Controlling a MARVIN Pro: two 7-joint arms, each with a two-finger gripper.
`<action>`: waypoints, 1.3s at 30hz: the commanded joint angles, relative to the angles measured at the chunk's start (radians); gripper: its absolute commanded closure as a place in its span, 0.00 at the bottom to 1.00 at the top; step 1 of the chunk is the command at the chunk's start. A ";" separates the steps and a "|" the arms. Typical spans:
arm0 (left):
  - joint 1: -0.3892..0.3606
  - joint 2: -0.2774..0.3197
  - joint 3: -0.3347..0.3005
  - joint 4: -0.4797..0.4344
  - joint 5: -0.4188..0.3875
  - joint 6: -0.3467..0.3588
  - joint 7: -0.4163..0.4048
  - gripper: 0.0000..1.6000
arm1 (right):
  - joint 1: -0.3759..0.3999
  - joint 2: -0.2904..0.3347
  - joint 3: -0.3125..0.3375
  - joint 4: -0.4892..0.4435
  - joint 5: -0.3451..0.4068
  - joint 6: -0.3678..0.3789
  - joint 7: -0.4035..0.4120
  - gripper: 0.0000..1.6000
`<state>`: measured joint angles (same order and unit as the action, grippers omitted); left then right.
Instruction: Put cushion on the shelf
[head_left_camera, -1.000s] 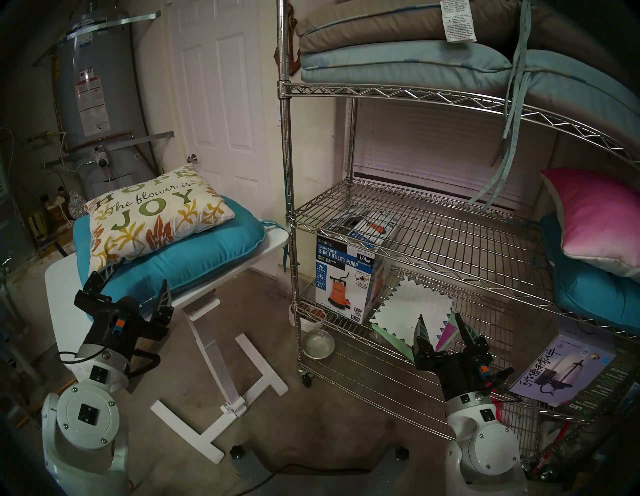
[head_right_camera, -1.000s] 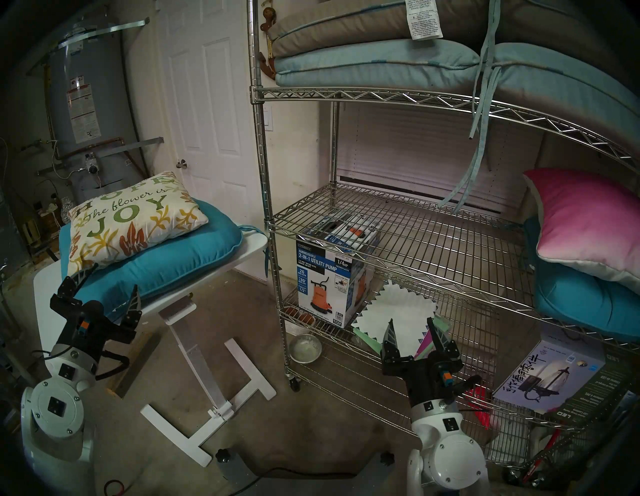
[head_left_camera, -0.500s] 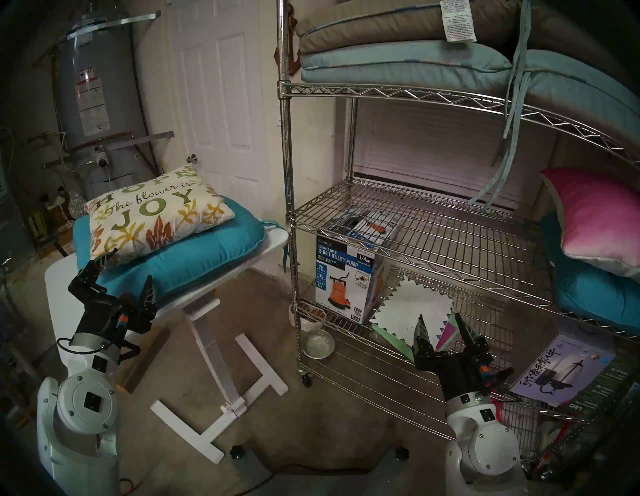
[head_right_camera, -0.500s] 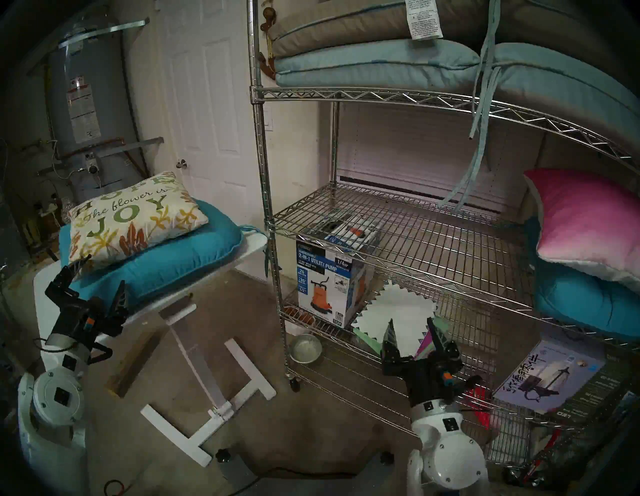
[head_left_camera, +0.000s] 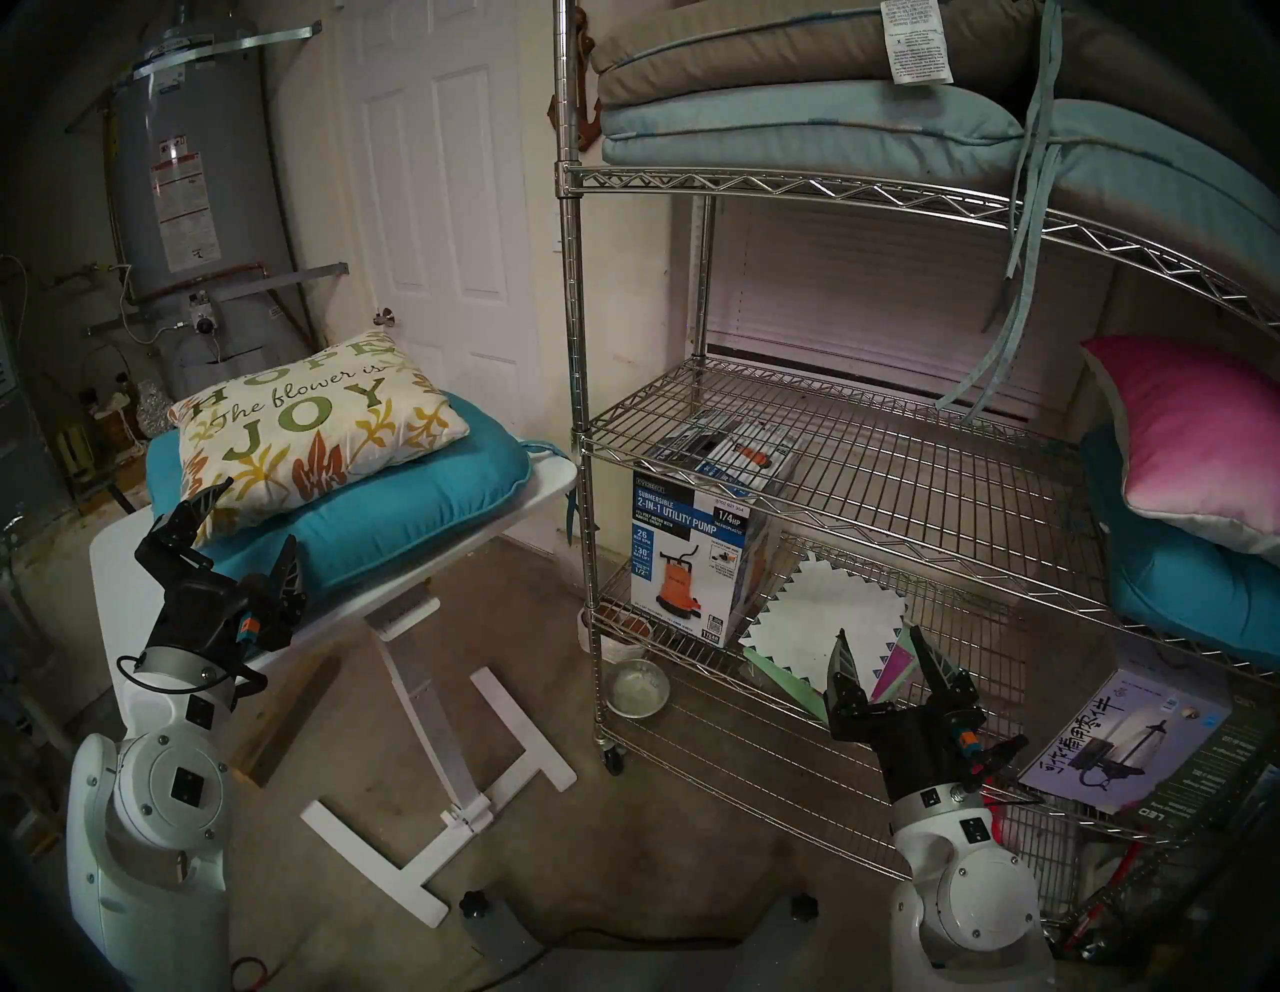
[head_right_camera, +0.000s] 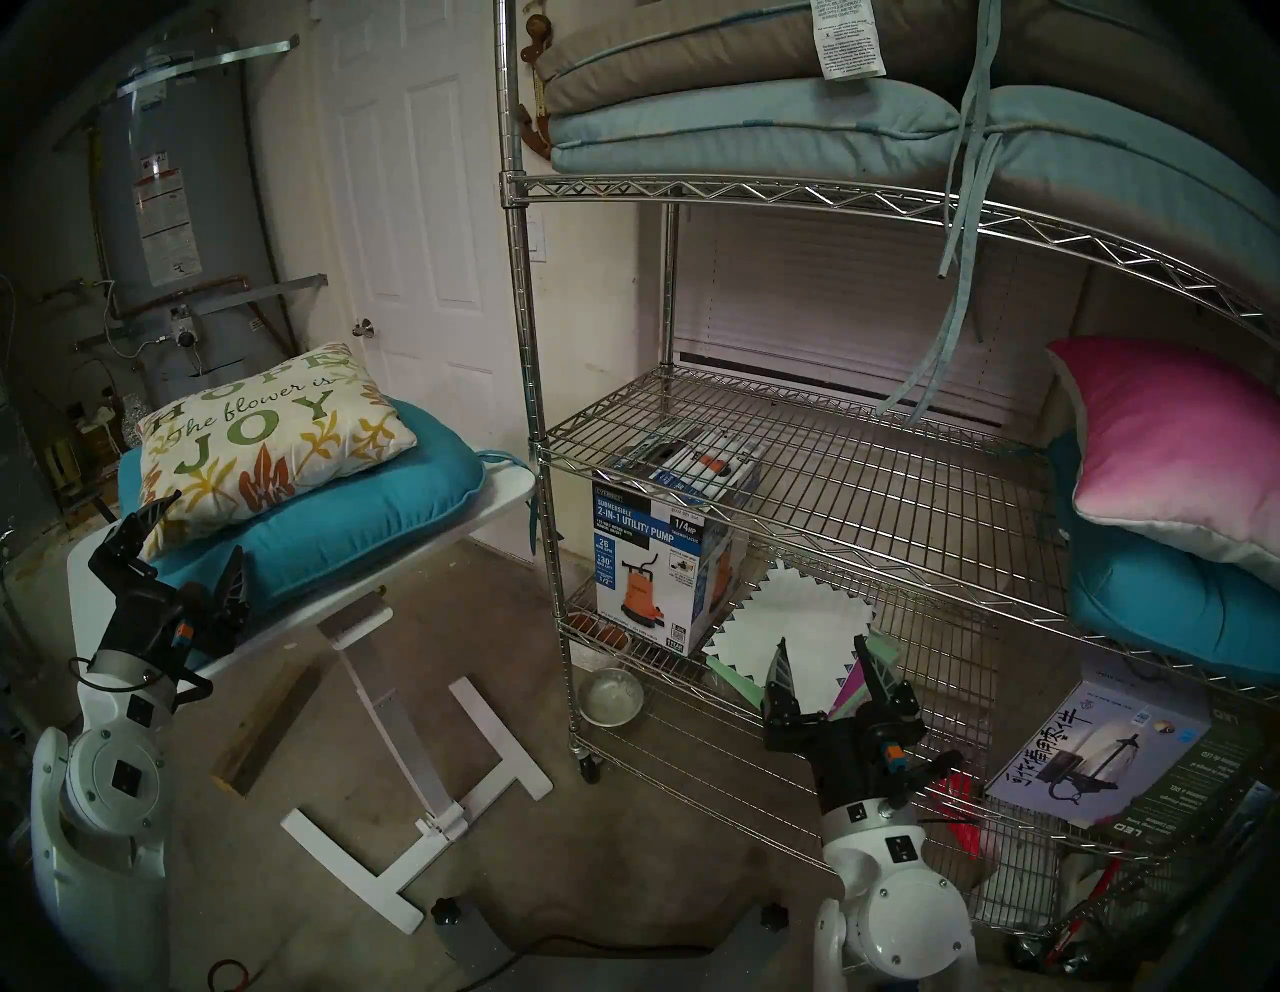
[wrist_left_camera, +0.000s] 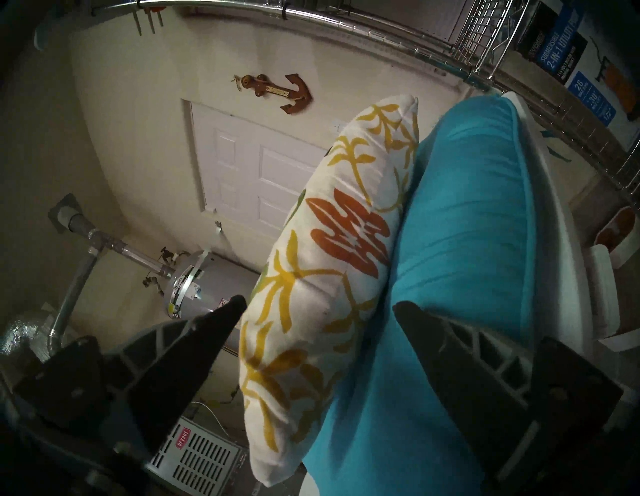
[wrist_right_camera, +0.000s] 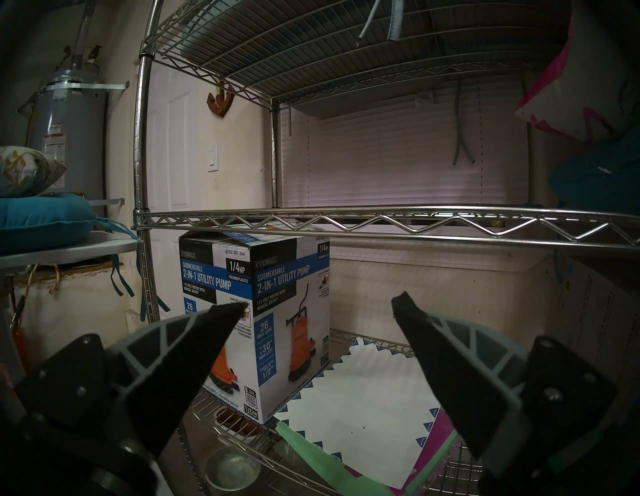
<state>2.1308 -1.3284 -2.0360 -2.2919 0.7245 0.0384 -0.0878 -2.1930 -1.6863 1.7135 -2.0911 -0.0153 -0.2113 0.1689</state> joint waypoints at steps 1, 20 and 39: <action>-0.017 0.018 -0.012 -0.005 0.020 0.007 0.001 0.00 | 0.002 0.001 0.000 -0.020 -0.001 -0.003 0.001 0.00; -0.097 0.089 -0.075 0.102 0.039 -0.001 -0.027 0.00 | 0.002 0.001 0.000 -0.020 -0.001 -0.004 0.001 0.00; -0.128 0.085 -0.041 0.126 0.017 -0.034 -0.052 1.00 | 0.002 0.001 0.000 -0.020 -0.001 -0.003 0.001 0.00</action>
<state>2.0044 -1.2382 -2.0906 -2.1305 0.7474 0.0097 -0.1413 -2.1930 -1.6869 1.7135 -2.0911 -0.0153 -0.2112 0.1689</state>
